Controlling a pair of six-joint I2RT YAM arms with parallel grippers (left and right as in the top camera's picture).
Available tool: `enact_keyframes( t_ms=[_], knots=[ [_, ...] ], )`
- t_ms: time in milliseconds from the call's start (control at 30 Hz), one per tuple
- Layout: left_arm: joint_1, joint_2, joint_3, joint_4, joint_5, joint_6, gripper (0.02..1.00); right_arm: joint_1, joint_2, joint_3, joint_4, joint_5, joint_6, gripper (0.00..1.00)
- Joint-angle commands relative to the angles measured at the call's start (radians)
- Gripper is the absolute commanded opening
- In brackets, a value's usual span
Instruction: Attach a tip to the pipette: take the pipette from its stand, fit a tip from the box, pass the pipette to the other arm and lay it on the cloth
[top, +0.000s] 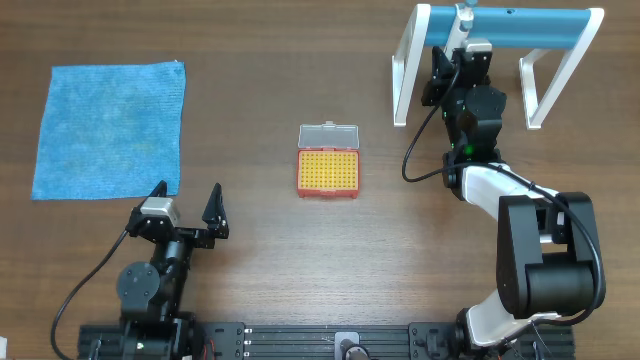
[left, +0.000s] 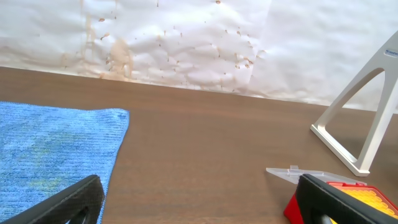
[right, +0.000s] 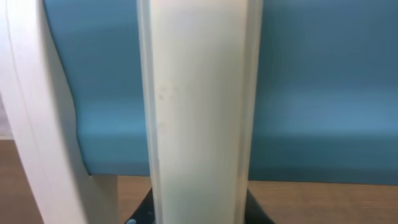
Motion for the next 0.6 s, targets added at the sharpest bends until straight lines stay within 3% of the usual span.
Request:
enact_keyframes(
  t_ms=[33,433,533,600],
  knots=[
    [0.004,-0.005,-0.002,-0.005,0.011,0.009,0.991,0.009,-0.023,0.015,0.005,-0.031,0.011,0.082],
    [0.004,-0.005,-0.002,-0.005,0.011,0.009,0.993,0.016,-0.228,-0.005,-0.202,-0.031,0.011,0.082],
    [0.004,-0.005,-0.002,-0.005,0.011,0.009,0.991,0.111,-0.335,-0.098,-0.131,-0.032,0.010,0.082],
    [0.004,-0.005,-0.002,-0.005,0.011,0.009,0.993,0.202,-0.371,-0.226,0.093,-0.087,0.011,0.080]
  ],
)
